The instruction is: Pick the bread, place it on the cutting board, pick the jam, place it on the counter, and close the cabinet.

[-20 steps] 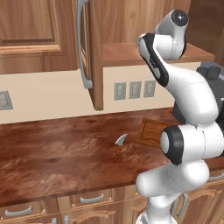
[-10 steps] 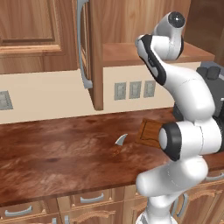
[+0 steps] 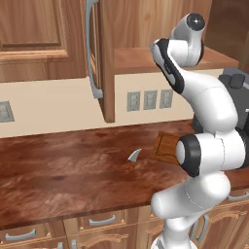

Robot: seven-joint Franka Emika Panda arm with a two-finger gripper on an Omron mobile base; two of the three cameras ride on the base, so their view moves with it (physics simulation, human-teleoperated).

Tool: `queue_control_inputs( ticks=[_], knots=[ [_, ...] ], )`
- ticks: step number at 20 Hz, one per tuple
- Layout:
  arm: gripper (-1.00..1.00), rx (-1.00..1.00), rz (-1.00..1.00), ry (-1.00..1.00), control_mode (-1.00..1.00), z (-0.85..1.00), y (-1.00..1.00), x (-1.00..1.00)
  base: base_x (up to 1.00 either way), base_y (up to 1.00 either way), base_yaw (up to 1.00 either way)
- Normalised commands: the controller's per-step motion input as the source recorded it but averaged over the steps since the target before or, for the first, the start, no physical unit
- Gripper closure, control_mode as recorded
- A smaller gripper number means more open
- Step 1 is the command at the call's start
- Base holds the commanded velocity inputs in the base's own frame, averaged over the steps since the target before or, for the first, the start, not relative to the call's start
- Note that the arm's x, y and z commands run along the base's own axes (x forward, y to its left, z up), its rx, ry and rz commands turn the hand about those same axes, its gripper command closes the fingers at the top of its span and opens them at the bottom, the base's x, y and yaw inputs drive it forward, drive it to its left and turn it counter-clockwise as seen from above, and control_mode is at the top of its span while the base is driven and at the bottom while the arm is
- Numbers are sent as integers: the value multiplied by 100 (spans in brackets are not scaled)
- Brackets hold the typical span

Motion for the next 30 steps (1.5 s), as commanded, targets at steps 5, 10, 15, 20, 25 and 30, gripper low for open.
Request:
queue_control_inputs(
  ticks=[5,10,15,20,25,30],
  knots=[
    [100,-1,0,0,-100,-6,0,0,0,0,0],
    [100,0,0,0,-100,0,0,0,0,0,0],
    [100,0,0,-1,-100,0,0,-8,0,0,0],
    [100,0,0,0,-100,0,0,-22,0,0,0],
    [100,0,0,-4,-100,0,0,-50,0,0,0],
    [100,0,0,-2,-100,0,0,-52,0,0,0]
  ],
)
